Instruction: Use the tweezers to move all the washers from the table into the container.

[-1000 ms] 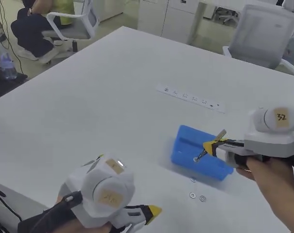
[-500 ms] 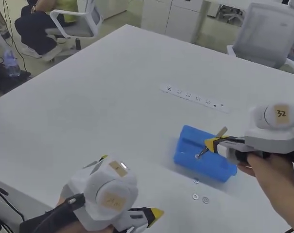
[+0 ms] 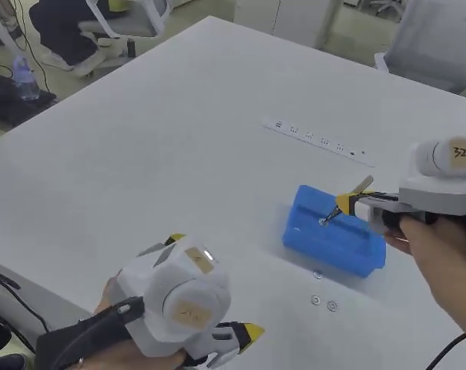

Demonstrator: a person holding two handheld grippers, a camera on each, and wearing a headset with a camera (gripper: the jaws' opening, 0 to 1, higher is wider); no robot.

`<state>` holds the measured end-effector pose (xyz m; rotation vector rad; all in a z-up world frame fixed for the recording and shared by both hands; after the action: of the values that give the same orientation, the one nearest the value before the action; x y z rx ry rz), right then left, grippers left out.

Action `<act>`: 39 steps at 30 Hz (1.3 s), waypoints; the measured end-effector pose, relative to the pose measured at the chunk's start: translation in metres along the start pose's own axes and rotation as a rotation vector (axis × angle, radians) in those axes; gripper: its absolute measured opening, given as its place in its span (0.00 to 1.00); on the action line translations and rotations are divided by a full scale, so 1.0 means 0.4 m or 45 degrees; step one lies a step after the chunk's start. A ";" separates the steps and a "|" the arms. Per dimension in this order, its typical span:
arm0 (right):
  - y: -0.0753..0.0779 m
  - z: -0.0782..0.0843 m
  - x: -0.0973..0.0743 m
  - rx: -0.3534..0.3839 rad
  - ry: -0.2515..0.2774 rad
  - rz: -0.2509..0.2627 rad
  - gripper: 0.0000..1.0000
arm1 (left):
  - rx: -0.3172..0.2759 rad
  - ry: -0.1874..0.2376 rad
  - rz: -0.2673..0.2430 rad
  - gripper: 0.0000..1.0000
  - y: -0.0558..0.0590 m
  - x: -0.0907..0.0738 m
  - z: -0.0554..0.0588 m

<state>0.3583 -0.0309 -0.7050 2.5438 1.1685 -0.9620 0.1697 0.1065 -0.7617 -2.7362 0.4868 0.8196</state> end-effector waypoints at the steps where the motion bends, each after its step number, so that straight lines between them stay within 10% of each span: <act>1: 0.003 0.001 0.006 0.001 -0.004 0.002 0.02 | -0.003 0.000 0.000 0.97 0.000 0.000 0.000; 39: 0.033 0.081 0.167 -0.030 -0.138 0.001 0.02 | -0.017 -0.040 -0.013 0.95 -0.007 0.004 0.009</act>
<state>0.3845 -0.0120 -0.7733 2.4400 1.1419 -1.0652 0.1703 0.1099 -0.7652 -2.7310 0.4627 0.8645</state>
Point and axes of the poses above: the centre of the closed fingertips' face, and the gripper's own axes: x roughly forward along the fingers, y roughly to its right, z roughly out of its underside, the point moved 6 cm from there along -x, roughly backward along the fingers, and after that the axes turned 3 degrees about x, right-handed, at the moved point
